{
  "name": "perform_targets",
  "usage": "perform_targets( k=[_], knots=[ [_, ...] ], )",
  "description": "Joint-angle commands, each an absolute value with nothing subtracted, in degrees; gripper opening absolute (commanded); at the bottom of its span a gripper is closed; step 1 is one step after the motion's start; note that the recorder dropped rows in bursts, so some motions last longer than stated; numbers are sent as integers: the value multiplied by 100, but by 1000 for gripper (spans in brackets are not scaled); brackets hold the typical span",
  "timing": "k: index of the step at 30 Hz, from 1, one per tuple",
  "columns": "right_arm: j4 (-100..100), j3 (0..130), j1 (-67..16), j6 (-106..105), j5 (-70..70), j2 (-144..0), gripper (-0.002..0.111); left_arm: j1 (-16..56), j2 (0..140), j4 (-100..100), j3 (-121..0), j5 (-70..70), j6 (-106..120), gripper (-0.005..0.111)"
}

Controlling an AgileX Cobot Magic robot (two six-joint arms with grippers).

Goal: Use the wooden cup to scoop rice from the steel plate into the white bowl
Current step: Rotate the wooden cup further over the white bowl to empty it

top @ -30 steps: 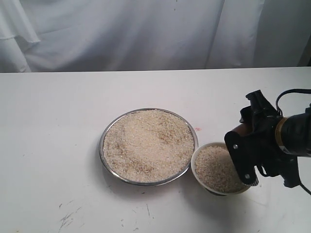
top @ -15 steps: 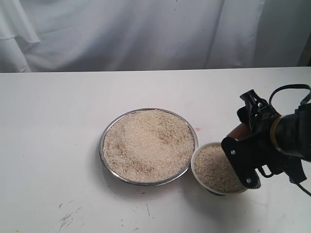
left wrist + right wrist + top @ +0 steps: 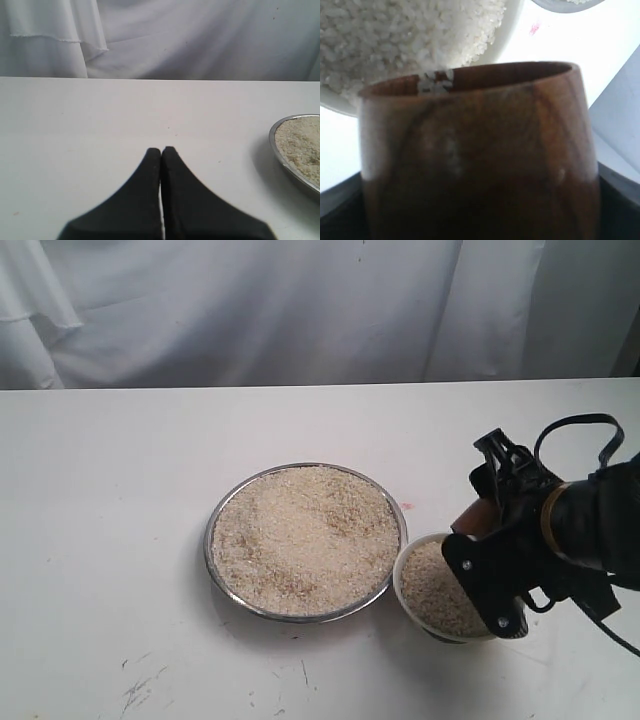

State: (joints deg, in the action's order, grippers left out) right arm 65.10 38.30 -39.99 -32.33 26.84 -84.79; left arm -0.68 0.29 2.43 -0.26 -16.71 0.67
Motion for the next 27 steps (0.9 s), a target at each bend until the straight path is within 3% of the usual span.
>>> perform_targets(
  k=[1,27],
  knots=[
    [6855,3861,-4105,-3216,2824,-8458,0,-60,0,248,0,-1634,49,0],
    [7536,4104,-4499,-2829,3437,-8458,0,-60,0,248,0,-1634,49,0]
  ],
)
